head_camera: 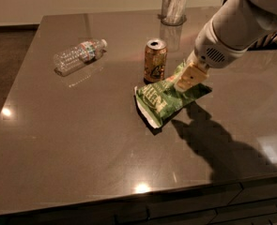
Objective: Move green jalapeno chip bag near orange can
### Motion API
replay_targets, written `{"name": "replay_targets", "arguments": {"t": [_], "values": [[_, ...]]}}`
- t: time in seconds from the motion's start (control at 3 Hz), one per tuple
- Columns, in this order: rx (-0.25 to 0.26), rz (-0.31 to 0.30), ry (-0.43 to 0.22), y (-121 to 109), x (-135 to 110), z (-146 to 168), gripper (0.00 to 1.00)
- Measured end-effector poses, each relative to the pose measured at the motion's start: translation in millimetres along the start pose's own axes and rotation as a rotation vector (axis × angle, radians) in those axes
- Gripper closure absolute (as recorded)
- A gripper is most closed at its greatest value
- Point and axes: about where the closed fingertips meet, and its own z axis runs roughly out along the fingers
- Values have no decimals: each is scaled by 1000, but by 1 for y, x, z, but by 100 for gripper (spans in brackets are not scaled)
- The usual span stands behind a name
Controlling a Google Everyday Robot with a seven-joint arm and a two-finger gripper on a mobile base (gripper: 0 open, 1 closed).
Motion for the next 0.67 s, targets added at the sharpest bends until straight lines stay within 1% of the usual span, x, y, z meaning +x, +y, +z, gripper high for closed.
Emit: {"name": "replay_targets", "arguments": {"t": [0.33,0.67], "values": [[1,-2,-1,1,-1,-1,0],[1,-2,-1,1,-1,-1,0]]}}
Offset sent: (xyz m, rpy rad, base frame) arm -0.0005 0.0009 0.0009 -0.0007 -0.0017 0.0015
